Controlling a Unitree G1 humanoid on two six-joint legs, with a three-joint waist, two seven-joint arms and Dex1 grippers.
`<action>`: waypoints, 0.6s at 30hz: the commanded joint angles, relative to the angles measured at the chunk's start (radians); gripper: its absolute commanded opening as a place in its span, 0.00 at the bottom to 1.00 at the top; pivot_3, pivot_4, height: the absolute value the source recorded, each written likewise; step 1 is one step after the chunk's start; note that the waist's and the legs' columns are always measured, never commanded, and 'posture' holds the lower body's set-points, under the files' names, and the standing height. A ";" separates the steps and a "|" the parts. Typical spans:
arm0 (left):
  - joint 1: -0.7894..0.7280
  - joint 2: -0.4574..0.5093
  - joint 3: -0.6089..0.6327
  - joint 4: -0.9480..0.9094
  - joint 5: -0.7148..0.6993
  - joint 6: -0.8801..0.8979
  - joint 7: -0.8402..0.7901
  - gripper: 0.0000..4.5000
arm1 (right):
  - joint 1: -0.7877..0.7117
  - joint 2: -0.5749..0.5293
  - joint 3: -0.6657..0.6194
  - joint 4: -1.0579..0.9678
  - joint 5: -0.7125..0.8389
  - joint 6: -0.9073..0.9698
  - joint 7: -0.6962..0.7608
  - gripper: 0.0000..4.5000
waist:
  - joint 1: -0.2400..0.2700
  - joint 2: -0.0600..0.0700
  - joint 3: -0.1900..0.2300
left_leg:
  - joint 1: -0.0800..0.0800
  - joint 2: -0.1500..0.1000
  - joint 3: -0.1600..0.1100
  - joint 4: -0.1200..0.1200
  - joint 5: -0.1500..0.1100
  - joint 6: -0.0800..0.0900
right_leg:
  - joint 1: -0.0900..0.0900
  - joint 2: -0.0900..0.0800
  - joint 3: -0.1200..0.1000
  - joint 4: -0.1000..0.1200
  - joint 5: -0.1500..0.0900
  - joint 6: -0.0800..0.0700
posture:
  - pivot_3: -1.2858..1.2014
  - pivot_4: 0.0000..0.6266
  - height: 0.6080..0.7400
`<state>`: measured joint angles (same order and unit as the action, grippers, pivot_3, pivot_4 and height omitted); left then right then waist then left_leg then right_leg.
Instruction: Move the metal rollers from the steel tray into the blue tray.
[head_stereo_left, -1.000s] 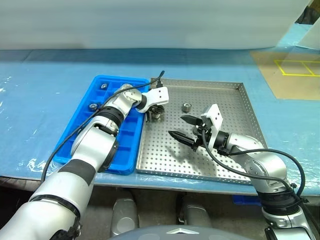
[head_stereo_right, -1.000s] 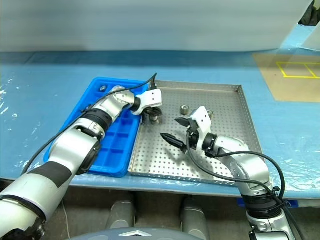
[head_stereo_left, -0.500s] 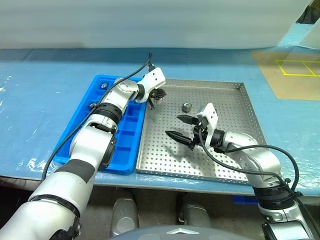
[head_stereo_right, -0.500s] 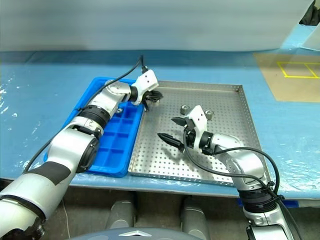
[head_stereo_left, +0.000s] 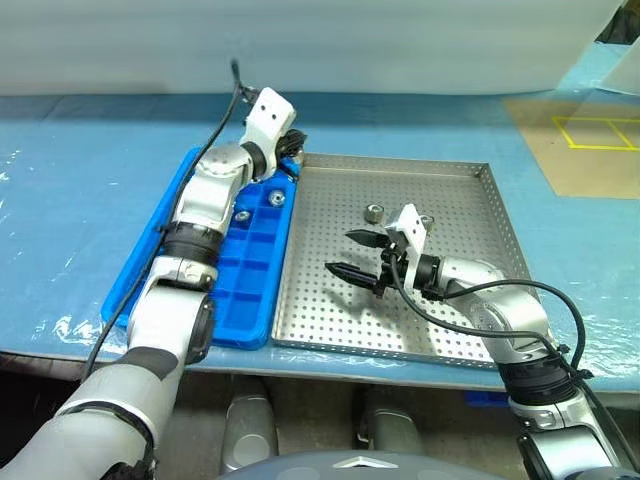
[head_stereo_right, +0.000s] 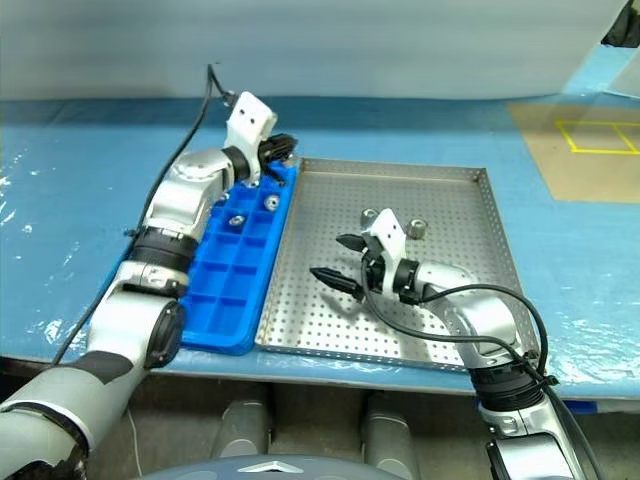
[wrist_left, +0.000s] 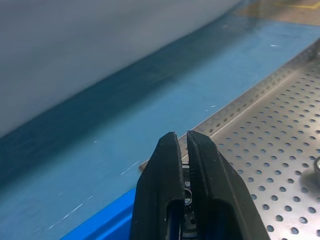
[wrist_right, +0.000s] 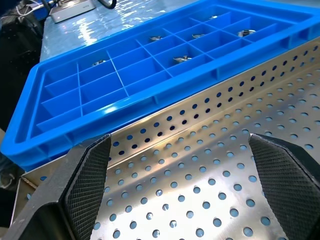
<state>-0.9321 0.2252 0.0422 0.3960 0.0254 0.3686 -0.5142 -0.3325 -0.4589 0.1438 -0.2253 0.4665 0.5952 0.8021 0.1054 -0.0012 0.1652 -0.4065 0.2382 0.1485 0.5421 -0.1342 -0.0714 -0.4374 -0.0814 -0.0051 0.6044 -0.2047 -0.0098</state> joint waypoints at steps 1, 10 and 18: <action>0.079 -0.023 0.050 -0.242 -0.020 0.081 0.129 0.01 | -0.032 0.009 0.009 0.012 -0.003 -0.030 0.031 1.00 | 0.002 0.000 0.000 | 0.000 0.000 0.000 0.000 0.000 0.000 | 0.000 0.000 0.000 0.000 0.000 0.000 | 0.57 0.24 1.00; 0.331 -0.082 0.069 -0.601 0.015 0.254 0.356 0.01 | -0.068 0.011 0.022 0.057 -0.018 -0.036 0.083 1.00 | 0.022 0.000 0.000 | 0.000 0.001 0.000 0.001 0.000 0.000 | 0.000 0.000 -0.001 0.001 0.000 0.000 | 0.59 0.24 1.00; 0.482 -0.113 0.032 -0.729 0.141 0.347 0.558 0.01 | -0.093 0.006 0.027 0.080 -0.026 -0.033 0.129 1.00 | 0.028 0.000 0.000 | -0.001 0.001 0.000 0.001 0.000 0.000 | -0.001 0.000 -0.001 0.000 0.000 0.000 | 0.60 0.24 1.00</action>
<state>-0.4515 0.1143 0.0834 -0.2633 0.1365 0.7156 0.0080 -0.4070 -0.4489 0.1729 -0.1291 0.4319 0.5752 0.9155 0.1336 -0.0012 0.1653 -0.4079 0.2393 0.1480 0.5431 -0.1344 -0.0710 -0.4387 -0.0814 -0.0067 0.6047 -0.2050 -0.0097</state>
